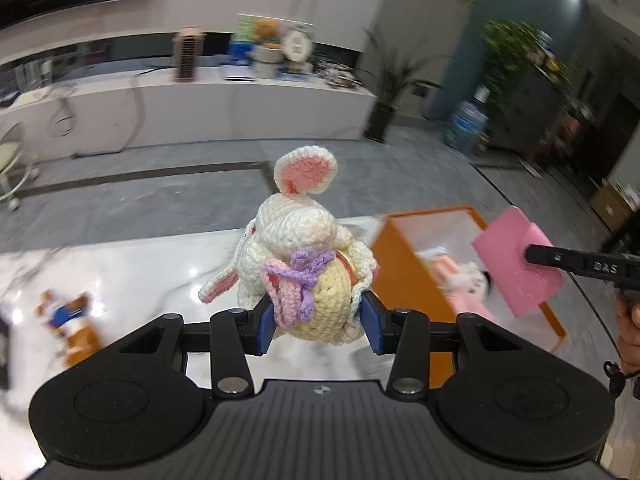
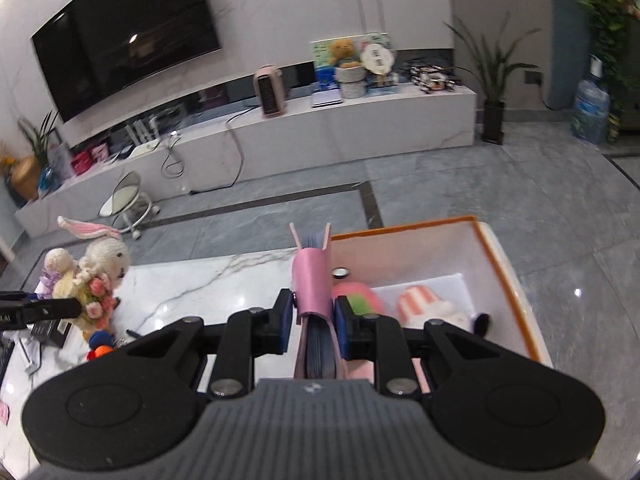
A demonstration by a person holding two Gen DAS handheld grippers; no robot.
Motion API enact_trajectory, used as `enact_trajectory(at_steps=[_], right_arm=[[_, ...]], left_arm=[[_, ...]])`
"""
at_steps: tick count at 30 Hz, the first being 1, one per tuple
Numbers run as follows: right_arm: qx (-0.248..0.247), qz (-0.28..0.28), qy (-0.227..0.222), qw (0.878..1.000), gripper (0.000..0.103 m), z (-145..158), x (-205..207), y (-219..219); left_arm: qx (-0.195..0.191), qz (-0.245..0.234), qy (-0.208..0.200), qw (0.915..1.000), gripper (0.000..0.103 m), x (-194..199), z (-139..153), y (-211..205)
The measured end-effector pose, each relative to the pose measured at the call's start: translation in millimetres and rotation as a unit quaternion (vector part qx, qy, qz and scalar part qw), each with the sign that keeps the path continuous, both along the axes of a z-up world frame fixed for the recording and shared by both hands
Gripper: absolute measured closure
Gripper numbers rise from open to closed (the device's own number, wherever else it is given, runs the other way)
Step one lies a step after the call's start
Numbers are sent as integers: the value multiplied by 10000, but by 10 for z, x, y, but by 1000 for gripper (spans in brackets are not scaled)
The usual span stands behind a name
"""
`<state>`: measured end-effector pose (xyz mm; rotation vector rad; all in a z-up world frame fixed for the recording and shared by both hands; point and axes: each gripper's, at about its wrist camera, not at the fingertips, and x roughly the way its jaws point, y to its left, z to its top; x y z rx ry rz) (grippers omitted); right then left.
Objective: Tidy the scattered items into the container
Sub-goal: 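Carry the bunny and pink case to the orange box and release them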
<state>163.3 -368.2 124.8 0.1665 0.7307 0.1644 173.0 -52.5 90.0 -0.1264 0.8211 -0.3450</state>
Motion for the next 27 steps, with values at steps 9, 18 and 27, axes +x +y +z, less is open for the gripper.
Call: enact_trajectory(at_steps=[9,18,27], right_arm=[[20,-460,108,9989,79,-137,-27,-558],[46,-652,267,9975,79,-327,26,-847],[109,-621,437,9970,79,-500,121,-901]], left_arm=[[141,-762,64,9970,52,231,-106,-1018],[146,-1181,97,9928,52,386,-180,-1644],[256,-1321,294,9905,52,623,-404,-2133]])
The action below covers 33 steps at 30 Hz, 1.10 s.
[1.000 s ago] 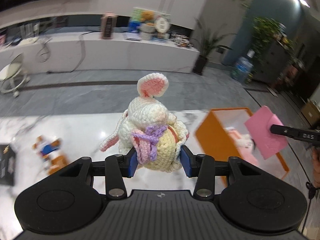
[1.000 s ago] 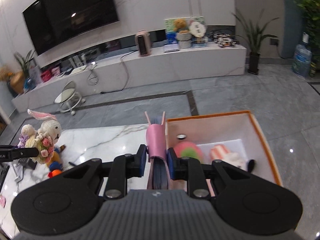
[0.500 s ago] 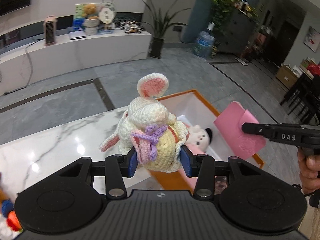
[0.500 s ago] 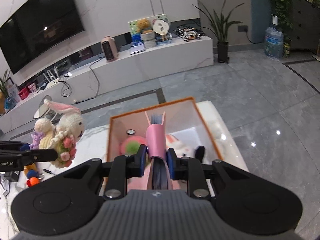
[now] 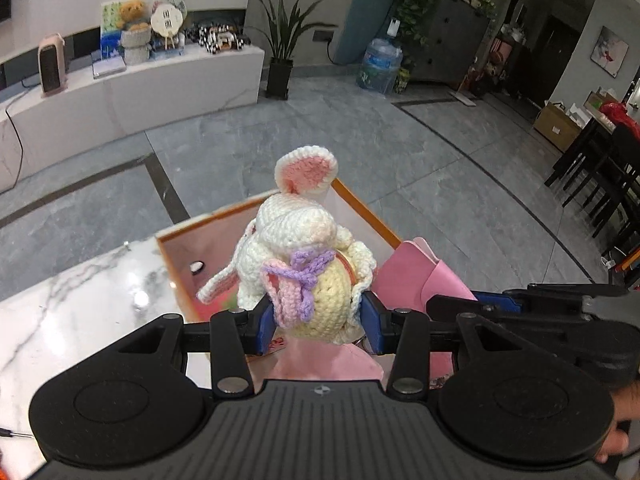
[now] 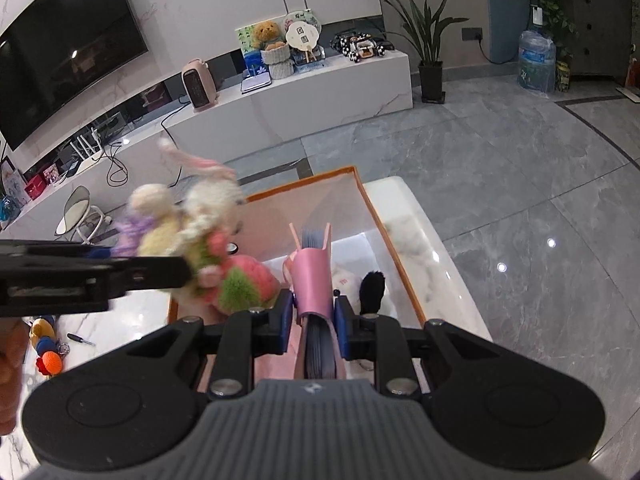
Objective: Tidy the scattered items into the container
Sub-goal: 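Carry the bunny and pink case to the orange box and release them, then move the left tool to the orange crocheted ball while the right tool approaches the screwdriver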
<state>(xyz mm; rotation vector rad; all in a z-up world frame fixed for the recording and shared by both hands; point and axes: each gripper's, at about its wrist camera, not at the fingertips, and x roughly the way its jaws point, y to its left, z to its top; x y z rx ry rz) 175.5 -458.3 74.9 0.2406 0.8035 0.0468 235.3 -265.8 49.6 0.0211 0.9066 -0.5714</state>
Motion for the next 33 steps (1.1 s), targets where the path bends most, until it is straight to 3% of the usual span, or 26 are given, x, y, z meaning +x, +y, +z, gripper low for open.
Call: enact_trajectory(at_steps=[5,13,19,33], right_arm=[[-37,53,52,10000,76,-31,42,29],[-197,42,55,9998,60,-51,32,72],[-219,-5,89,9997,59,-57,17,95],[-306,85,93,9995,55,-8,37,229]], left_arm=[[149,121,48,9998,49,90,-126,-69],[168,264,5,9995,48,95,-125,-77],[183,363,-11,9992,39,79,-80,-44],[70,543,-49,9985,39,54,11,187]])
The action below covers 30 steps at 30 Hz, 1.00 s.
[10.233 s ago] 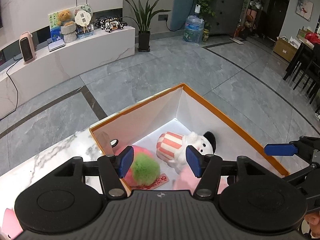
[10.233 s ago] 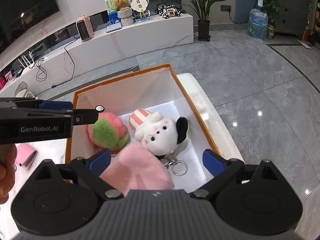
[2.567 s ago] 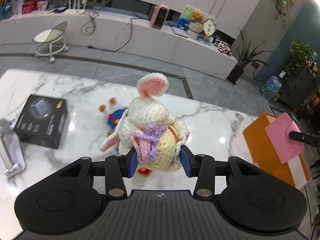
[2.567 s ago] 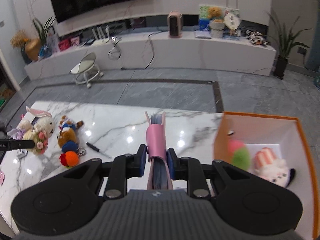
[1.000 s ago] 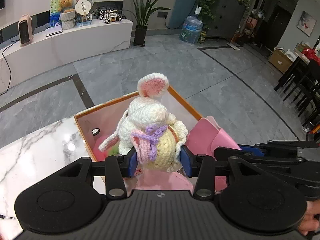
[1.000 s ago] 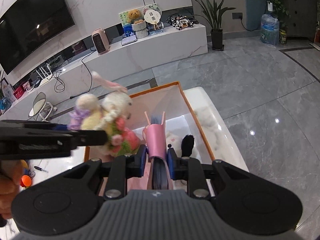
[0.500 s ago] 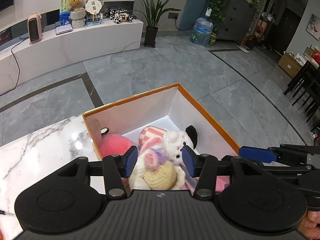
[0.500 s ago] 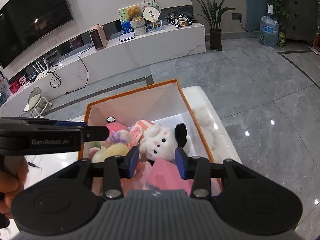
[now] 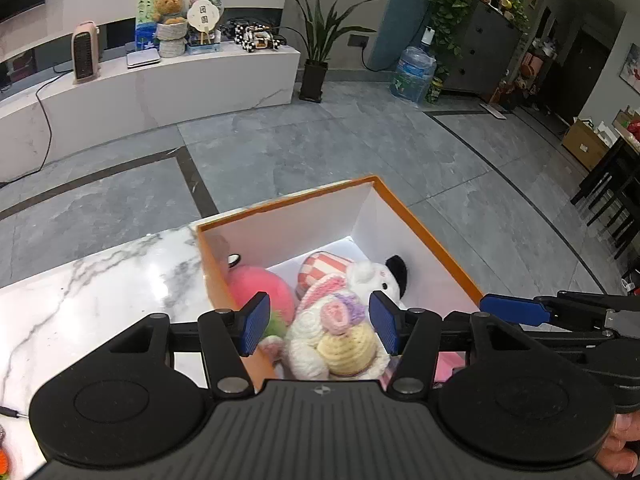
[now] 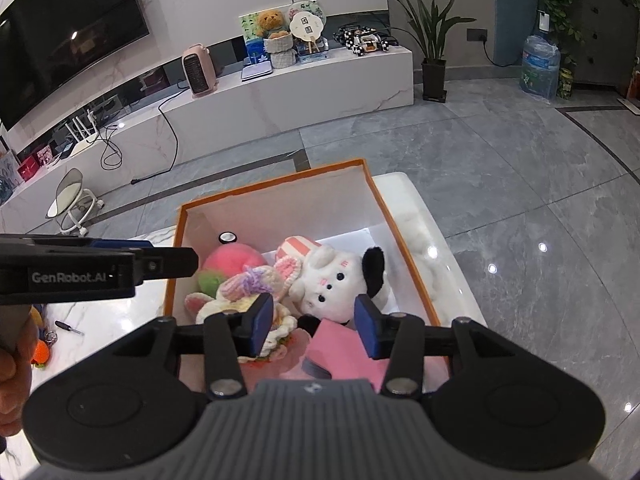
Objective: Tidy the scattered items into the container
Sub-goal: 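Move the left tool to the orange crocheted ball while the right tool approaches the screwdriver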
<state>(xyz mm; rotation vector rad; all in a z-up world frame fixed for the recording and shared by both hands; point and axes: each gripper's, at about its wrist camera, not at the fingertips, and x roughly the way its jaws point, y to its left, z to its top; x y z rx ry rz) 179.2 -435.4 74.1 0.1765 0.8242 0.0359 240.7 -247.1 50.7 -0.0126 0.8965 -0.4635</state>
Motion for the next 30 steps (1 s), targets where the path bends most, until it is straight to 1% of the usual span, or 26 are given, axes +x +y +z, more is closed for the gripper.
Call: enact_trajectory(at_steps=[8,14,19,24,30], right_arm=[[-63,126,-25,9999,54,57,31,225],[-97,367,-96,9992,53,151,82,535],[-167,576,-104,9981,50,173,125,837],[-278,729,-91,9969,50,176,168,1084],[-348,941,-90,9949,49,174,207,1385]], left_arm=[[-98,286,-71,9995,37,-57,124,363],[-153,565,-90,9982,37,-89,185,751],[-190,804,-117,9965,37,-133,236,1128],[-243,1078,-140,9938,37,-203,262,1541],[-265,1456,-112,9889,36,-275,222,2104]])
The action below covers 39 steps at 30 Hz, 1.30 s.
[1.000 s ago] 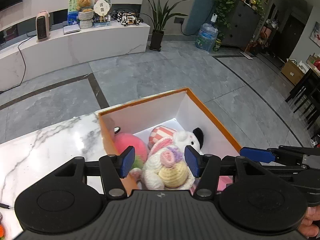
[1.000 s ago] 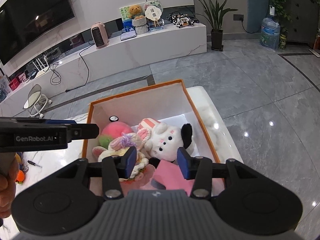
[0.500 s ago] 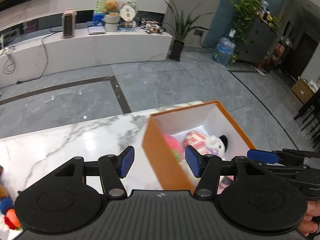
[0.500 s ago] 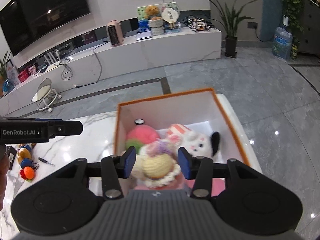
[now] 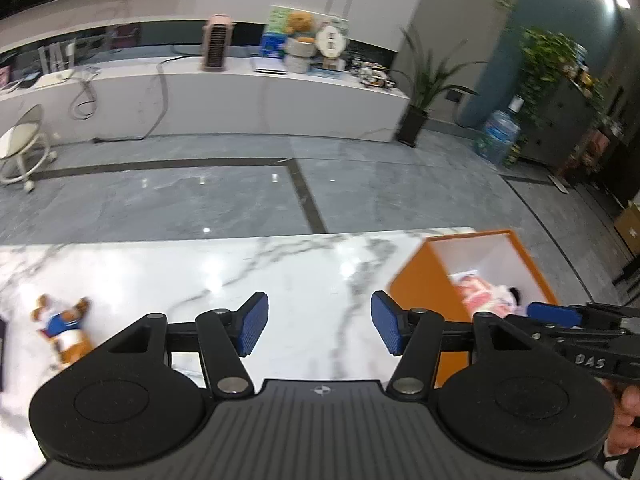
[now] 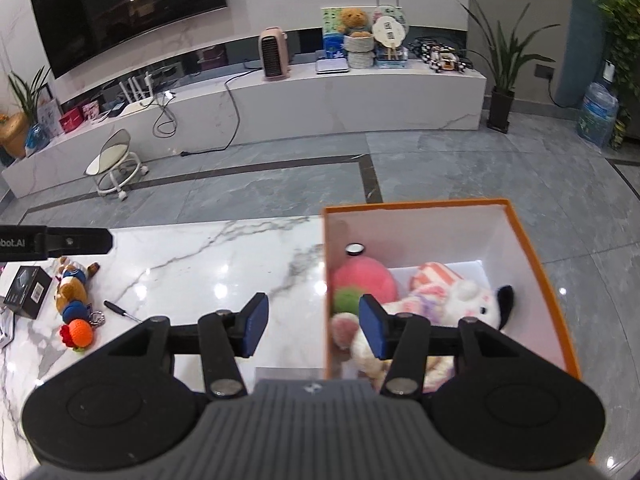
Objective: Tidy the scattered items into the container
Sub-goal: 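Move the left tool to the orange crocheted ball while the right tool approaches the screwdriver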
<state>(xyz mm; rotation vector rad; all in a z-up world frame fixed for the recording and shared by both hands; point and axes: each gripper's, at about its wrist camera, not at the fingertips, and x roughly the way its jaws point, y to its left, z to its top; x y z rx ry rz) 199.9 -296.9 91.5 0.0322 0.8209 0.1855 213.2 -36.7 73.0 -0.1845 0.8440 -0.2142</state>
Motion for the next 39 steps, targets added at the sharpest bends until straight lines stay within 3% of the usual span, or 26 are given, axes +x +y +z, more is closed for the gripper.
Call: enact_trajectory(at_steps=[17,27,32,39], right_arm=[[-379,832,179,9957,47,-260,91,881],[-556,1494,316,9867,45,-542,119,1563],[-677,1669,419,9828,44,-687,127,1786],[-718,1798,473,9799,40,-844,152,2037]], left_arm=[[-300,1106,360,9928,34,-423,-442,1562],[-708,1700,537,9814,31,-666,-756,2224],[-771,1768,655,9790,31,-702,-872,2302],[-901,1520,511,9829,29,-636,-978,2038]])
